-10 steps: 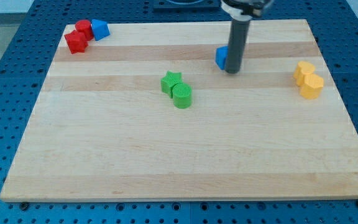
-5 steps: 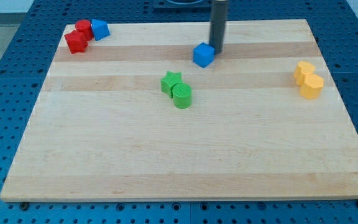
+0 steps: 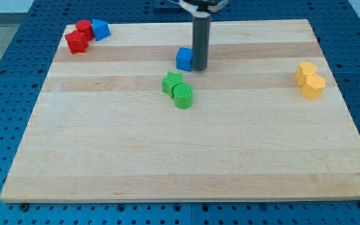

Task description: Push the blue cube close to the red blocks

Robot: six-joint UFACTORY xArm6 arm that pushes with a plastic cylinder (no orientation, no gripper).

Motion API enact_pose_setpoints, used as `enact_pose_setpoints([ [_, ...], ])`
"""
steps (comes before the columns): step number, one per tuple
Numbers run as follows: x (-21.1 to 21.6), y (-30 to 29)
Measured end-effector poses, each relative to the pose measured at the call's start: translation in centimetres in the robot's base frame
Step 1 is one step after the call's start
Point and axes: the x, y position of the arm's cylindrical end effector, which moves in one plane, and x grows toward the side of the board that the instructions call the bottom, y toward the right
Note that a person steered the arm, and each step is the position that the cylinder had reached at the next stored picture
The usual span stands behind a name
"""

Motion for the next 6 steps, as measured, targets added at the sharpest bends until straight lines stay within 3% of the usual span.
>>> enact_pose_setpoints([
  [3,-5.6,-7.9],
  [6,-6.5,-16.1],
])
